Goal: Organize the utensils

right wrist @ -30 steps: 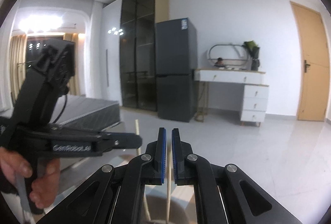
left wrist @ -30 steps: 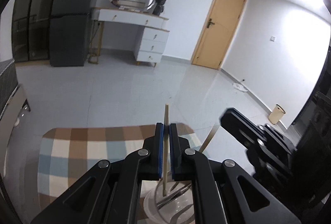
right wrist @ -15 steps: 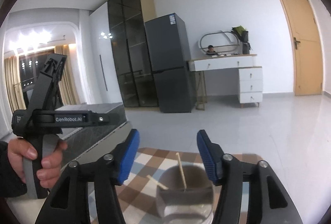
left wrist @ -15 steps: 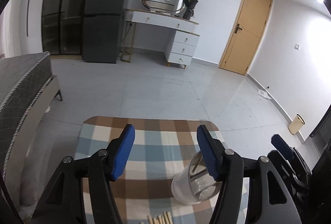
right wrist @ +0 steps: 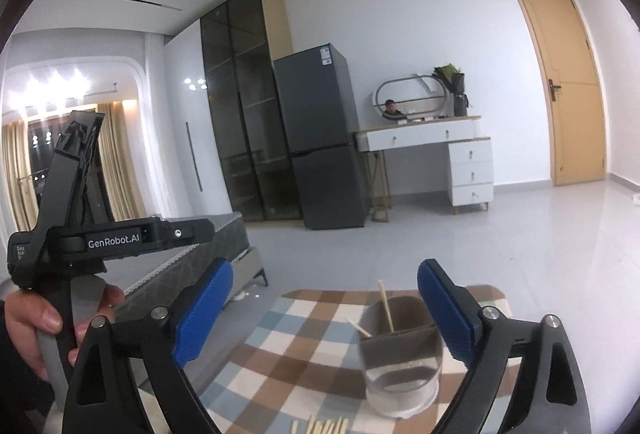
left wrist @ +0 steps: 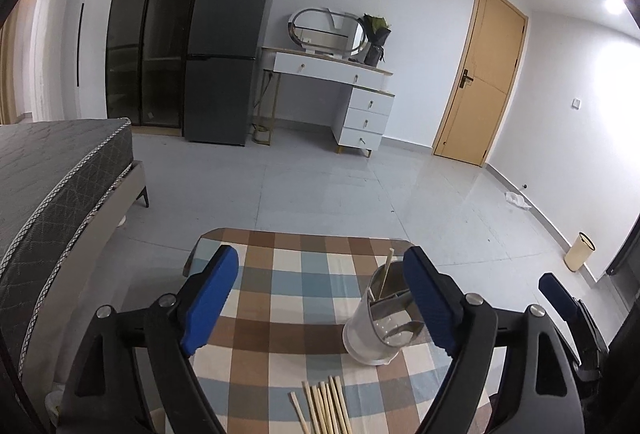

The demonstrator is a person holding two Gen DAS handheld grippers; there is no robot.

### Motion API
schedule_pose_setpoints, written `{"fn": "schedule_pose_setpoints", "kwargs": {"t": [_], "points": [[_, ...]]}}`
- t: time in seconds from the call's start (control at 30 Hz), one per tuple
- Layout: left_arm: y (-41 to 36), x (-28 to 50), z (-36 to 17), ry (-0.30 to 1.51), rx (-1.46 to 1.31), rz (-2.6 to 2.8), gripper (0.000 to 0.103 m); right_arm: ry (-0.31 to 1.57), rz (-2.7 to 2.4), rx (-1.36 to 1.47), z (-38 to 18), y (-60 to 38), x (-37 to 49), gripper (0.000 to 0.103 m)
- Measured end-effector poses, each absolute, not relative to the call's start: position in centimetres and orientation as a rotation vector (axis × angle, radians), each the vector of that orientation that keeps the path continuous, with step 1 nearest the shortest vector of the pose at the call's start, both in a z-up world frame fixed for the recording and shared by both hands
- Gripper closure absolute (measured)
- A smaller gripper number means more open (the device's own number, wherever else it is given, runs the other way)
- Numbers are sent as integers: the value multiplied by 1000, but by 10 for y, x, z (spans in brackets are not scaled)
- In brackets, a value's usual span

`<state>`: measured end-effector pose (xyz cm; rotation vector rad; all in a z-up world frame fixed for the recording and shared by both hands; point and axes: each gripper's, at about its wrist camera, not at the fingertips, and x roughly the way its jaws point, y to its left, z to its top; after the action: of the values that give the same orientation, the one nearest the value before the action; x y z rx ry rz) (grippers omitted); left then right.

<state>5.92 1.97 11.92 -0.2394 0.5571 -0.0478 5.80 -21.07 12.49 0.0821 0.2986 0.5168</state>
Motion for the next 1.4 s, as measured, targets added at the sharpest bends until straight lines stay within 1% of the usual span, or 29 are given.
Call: {"fn": "schedule_pose_setpoints", "kwargs": {"t": [0.1,0.2,0.57,0.87,1.17,1.27,1.33,1.4], "points": [[22,51,115,548,-238,-31,20,294,498,85,124,-207,43,0],[23,40,109,539,-236,-14,16,303,474,90,118,-204,29,0],[31,20,78,542,-226,10,15,350,420,53,93,-193,-2,0],[37,33,20,637,-213,58,15,485,406,4,51,-182,2,0],[43,50,-37,769,-243,71,15,742,357,-66,-12,-177,41,0],[51,56,-56,842,-284,65,15,849,337,-116,-41,-172,59,7],[57,62,-66,871,-300,93,15,905,331,-141,-56,-169,69,14],[62,66,-73,885,-299,129,15,963,327,-165,-73,-165,82,18]]}}
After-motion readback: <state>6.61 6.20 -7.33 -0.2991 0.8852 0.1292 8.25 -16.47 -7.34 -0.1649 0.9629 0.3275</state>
